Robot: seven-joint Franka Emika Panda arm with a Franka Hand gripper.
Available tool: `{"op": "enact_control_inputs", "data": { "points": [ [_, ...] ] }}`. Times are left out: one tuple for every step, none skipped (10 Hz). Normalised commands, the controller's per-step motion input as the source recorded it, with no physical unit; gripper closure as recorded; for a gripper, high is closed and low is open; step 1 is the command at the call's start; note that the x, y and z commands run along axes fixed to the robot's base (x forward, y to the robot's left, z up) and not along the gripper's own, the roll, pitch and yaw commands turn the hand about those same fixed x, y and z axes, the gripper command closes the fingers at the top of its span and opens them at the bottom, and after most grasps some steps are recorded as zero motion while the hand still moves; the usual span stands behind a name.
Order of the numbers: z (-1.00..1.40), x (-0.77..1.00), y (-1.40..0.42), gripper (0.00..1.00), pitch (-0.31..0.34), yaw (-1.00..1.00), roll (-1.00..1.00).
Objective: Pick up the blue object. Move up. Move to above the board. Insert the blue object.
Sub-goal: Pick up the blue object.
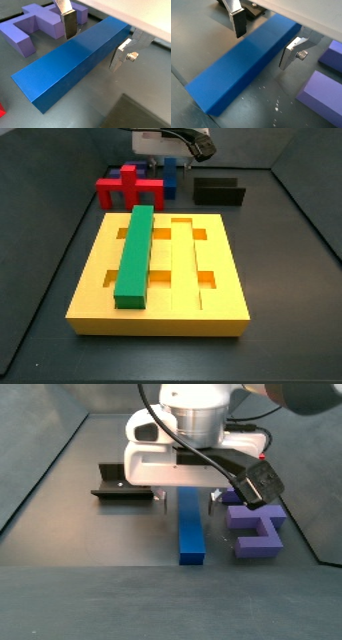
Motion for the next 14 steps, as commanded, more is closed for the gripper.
{"op": "enact_control_inputs", "data": {
  "points": [
    [0.00,0.00,0.00,0.00,0.000,0.00,0.00],
    [0.00,0.00,0.00,1.00,0.000,0.00,0.00],
    [0.00,0.00,0.00,1.00,0.000,0.00,0.00],
    [0.00,0.00,0.00,1.00,0.000,0.00,0.00],
    [0.00,0.00,0.00,1.00,0.000,0.00,0.00],
    [0.00,0.00,0.00,1.00,0.000,0.00,0.00],
    [0.00,0.00,0.00,1.00,0.000,0.00,0.00],
    [0.00,0.00,0.00,1.00,0.000,0.00,0.00],
    [0.00,0.00,0.00,1.00,0.000,0.00,0.00],
    [0.00,0.00,0.00,1.00,0.000,0.00,0.00],
    [0.00,0.00,0.00,1.00,0.000,0.00,0.00],
    [0.00,0.00,0.00,1.00,0.000,0.00,0.00],
    [0.00,0.00,0.00,1.00,0.000,0.00,0.00],
    [0.00,0.00,0.00,1.00,0.000,0.00,0.00]
  ]
}}
